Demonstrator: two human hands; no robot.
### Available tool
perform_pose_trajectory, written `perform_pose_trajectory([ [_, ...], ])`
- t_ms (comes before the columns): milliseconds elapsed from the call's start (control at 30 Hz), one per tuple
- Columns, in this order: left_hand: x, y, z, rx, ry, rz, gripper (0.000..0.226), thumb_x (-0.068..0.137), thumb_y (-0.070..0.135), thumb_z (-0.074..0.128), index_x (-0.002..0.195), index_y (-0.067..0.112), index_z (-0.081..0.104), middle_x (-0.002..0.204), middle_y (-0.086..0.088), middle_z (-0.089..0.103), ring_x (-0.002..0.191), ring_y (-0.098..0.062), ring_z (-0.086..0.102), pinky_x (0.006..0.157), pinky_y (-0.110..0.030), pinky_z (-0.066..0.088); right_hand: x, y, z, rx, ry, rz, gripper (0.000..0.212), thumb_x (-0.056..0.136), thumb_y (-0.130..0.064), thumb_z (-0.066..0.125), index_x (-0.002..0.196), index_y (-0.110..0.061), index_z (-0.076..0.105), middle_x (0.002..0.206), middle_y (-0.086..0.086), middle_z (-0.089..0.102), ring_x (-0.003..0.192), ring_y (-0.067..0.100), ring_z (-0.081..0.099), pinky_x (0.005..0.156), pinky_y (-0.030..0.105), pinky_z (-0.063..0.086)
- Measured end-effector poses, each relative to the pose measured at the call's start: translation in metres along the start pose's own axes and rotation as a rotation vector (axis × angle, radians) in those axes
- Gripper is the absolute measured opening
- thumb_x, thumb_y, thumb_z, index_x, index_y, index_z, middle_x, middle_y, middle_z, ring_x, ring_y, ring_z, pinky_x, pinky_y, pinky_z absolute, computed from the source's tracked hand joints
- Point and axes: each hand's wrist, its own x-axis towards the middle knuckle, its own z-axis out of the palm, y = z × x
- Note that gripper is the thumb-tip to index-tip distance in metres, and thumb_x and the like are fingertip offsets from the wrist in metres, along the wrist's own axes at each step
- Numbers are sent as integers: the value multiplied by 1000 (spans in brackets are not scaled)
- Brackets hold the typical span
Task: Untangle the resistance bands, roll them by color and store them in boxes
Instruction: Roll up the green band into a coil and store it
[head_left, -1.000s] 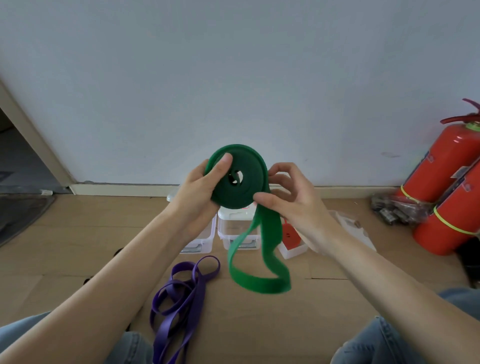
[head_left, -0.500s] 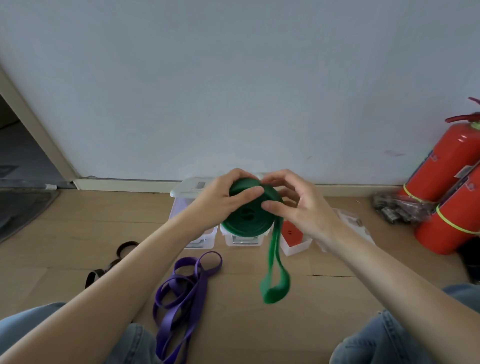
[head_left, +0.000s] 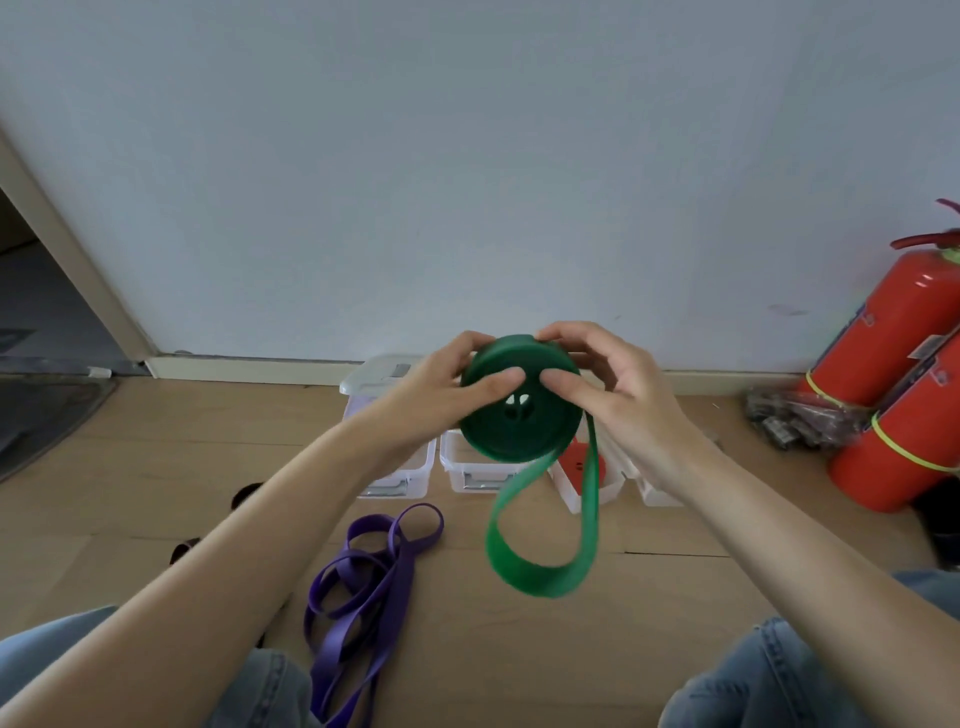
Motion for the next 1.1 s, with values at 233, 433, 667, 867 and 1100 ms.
perform_pose_trajectory([
  [233, 5, 5, 3, -556, 133, -4, 39, 93, 22, 49, 126, 0, 47, 123, -18, 60, 113, -29, 59, 96, -42, 49, -2, 7, 9, 204, 25, 70, 48, 80, -19, 70, 121, -29, 46, 106, 7, 61, 96, 23, 65, 80, 32, 56],
  [433, 2, 8, -5, -5, 39, 96, 49, 70, 41, 65, 115, 25, 54, 108, 1, 64, 96, -12, 65, 77, -23, 54, 0, 6, 4, -52, -88, -53, 39, 91, -18, 59, 122, -40, 53, 115, -2, 61, 106, 13, 58, 87, 22, 50],
  [667, 4, -2, 9, -491, 166, -55, 33, 90, 23, 55, 118, 5, 54, 112, -15, 66, 102, -26, 65, 84, -37, 56, -3, 13, 8, 195, 28, 131, 52, 72, -32, 71, 116, -28, 44, 113, 3, 59, 98, 17, 64, 82, 31, 55],
  [867, 3, -15, 4, -440, 152, -145, 40, 89, 26, 56, 123, 6, 53, 118, -14, 64, 105, -27, 63, 92, -42, 51, -6, 24, 15, 78, 51, 102, 25, 84, -21, 67, 103, -26, 51, 104, -1, 62, 96, 18, 63, 75, 26, 53],
  [1100, 2, -20, 15, -212, 54, -96, 29, 82, 25, 63, 110, 19, 59, 98, -2, 70, 86, -12, 68, 76, -26, 57, -8, 22, 8, -111, 41, 32, 15, 83, -38, 67, 95, -43, 60, 101, -13, 65, 96, 9, 63, 87, 39, 52],
])
